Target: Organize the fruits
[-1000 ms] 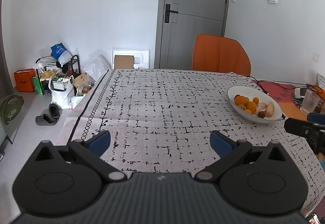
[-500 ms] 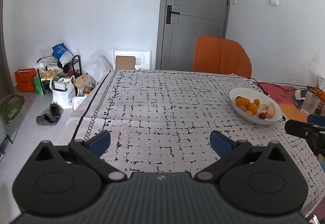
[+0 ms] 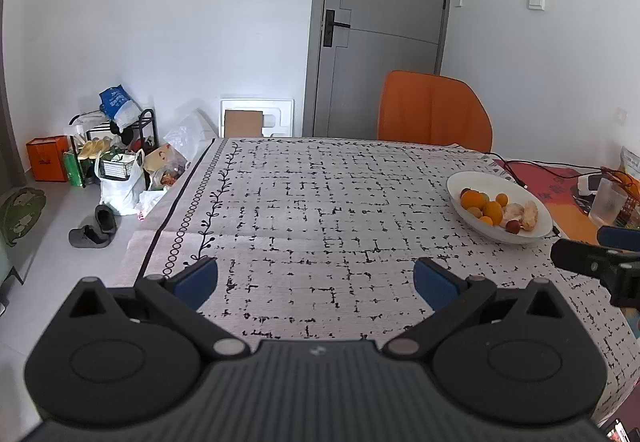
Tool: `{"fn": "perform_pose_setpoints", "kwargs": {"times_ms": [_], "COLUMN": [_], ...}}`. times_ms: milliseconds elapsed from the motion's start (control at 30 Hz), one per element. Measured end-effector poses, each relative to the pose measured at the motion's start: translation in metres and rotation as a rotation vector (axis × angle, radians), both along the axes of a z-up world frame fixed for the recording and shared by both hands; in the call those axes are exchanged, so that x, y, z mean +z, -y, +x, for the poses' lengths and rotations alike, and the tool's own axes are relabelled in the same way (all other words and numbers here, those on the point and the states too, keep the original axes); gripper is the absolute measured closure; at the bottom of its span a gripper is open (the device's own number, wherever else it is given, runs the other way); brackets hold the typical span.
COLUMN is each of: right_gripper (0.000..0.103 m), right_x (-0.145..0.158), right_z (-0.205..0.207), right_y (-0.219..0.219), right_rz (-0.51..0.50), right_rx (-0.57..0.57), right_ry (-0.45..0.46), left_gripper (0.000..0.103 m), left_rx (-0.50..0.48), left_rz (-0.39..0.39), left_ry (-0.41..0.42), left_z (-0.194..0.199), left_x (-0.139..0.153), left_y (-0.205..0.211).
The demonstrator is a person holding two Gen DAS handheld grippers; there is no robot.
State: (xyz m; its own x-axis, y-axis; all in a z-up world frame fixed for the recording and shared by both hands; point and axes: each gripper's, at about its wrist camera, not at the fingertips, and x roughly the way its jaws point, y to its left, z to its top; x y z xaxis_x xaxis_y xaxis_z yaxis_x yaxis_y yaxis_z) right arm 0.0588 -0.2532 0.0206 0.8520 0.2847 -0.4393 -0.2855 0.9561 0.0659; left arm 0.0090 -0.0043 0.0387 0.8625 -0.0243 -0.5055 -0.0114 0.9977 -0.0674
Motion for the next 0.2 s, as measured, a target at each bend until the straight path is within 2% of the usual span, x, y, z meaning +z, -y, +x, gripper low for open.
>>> {"fn": "perform_pose_setpoints", "kwargs": {"times_ms": [200], "right_gripper": [0.000], "right_x": [-0.0039], "right_z": [0.0041], "right_y": [0.0031], "right_rz": [0.010], "right_rx": [-0.016], "right_ry": [-0.018], "left_gripper": [0.000], "left_rx": [0.001], "left_rz": [0.000], "left_ry": [-0.003], "left_z": [0.0000], "left_x": [-0.0022], "left_y": [0.0003]}}
